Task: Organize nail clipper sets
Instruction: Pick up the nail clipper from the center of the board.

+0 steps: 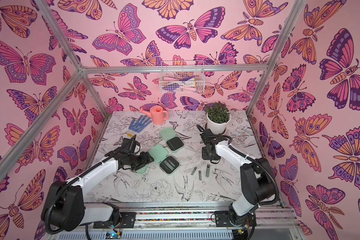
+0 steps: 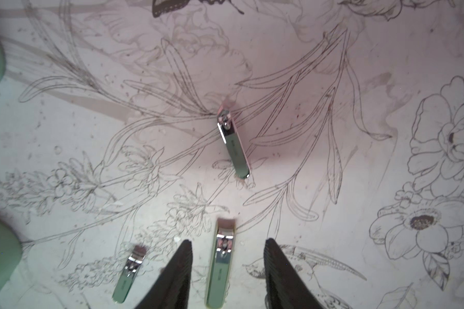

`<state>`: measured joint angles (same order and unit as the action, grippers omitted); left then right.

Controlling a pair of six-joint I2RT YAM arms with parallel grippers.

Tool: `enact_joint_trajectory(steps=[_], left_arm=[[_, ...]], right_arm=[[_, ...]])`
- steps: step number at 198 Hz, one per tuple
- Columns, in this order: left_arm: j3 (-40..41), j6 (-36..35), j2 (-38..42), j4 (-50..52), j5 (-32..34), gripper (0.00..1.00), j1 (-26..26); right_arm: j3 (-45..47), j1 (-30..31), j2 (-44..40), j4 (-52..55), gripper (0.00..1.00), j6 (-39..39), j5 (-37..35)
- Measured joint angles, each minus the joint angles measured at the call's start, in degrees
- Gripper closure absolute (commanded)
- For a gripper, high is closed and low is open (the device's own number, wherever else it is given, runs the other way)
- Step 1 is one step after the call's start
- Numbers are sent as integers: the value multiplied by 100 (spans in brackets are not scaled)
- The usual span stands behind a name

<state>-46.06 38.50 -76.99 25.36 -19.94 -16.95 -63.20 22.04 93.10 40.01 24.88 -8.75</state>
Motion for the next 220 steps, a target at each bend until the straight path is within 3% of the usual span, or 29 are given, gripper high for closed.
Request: enact_joint_trajectory(steps=[44, 91, 152, 220], left_arm=[[0, 55, 0, -2, 4, 29, 0], [0, 98, 0, -9, 31, 29, 0], [2, 103, -160, -229, 68, 30, -46], [7, 114, -262, -417, 90, 30, -262]], right_arm=[[-101, -96, 522, -133, 53, -446, 127], [249, -48, 87, -330, 55, -522, 549], [1067, 654, -953, -271, 57, -337, 817], [1073, 1215, -553, -254, 60, 175, 654]])
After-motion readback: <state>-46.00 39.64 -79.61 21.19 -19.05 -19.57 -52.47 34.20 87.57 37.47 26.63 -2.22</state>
